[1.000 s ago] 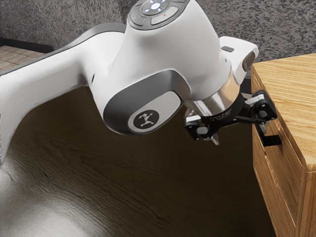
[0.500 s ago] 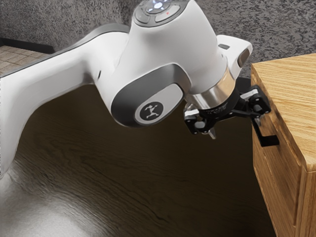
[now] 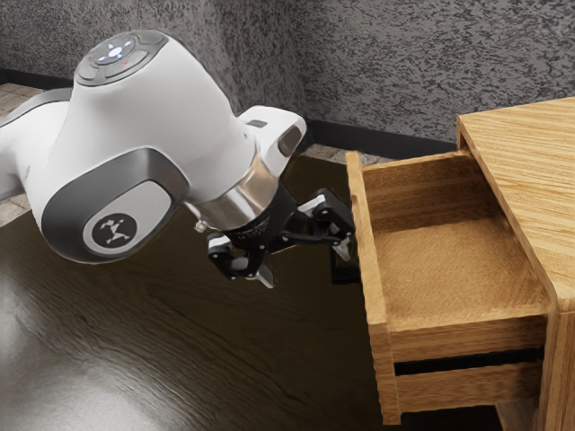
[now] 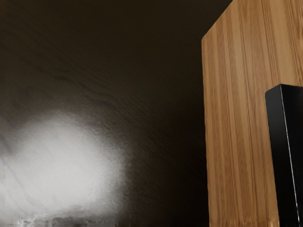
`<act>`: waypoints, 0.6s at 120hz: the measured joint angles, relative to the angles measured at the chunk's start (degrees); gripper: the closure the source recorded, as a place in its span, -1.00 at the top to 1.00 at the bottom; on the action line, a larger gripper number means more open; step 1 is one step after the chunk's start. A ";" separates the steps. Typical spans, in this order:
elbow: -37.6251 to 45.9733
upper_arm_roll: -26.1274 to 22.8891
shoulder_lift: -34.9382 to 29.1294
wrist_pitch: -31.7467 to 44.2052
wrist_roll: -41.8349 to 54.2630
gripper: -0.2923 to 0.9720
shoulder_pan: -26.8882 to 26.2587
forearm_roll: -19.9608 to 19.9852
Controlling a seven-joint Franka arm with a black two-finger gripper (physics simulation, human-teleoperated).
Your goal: Pull the drawer handle with one arm to open the drawer
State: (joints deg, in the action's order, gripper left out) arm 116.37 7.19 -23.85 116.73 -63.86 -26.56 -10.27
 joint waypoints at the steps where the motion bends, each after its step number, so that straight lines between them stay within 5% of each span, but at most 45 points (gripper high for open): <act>1: 0.62 0.03 -1.18 -0.05 -0.03 0.53 -0.01 -0.02; 27: 6.04 -0.28 -26.73 -1.99 -0.59 0.53 1.69 -2.07; 50: 6.08 0.17 -25.11 -3.62 -0.94 0.53 2.10 -4.18; 72: 6.03 -2.23 -22.68 -6.40 -1.15 0.54 -6.62 -12.76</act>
State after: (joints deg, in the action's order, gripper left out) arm 122.40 4.96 -46.53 110.34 -65.01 -33.19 -23.03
